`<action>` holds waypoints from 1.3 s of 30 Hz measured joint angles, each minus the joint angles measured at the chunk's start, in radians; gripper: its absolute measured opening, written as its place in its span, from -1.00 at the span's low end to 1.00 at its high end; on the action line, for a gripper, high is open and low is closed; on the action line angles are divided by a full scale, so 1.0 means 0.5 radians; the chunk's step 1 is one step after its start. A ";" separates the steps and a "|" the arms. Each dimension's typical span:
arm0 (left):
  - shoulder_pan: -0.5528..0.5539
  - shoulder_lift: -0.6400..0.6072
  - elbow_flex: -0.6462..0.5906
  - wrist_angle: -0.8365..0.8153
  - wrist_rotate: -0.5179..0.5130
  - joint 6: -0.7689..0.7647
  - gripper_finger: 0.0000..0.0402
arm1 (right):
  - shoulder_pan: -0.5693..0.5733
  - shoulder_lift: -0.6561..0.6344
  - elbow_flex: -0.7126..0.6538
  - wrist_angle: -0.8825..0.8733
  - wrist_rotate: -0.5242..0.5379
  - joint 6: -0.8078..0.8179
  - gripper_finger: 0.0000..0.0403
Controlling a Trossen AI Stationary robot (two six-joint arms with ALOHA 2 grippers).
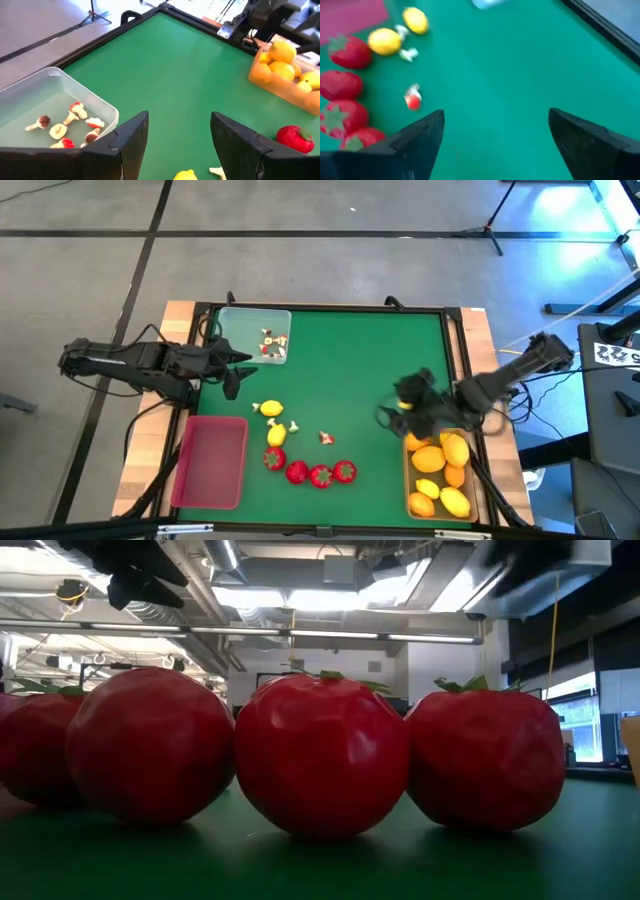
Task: Sort produce into baskets
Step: Put the lemon into the orange bin
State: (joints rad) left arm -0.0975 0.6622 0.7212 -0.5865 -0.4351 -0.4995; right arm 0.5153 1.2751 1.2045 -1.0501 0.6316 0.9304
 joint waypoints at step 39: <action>0.000 -0.183 0.001 -0.229 0.000 0.041 0.04 | -0.856 1.843 1.061 1.809 -0.957 -1.926 0.75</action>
State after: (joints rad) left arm -0.0975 0.5705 0.7216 -0.7011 -0.4351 -0.4792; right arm 0.0871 2.1968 1.7351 -0.1457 0.1533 -0.0326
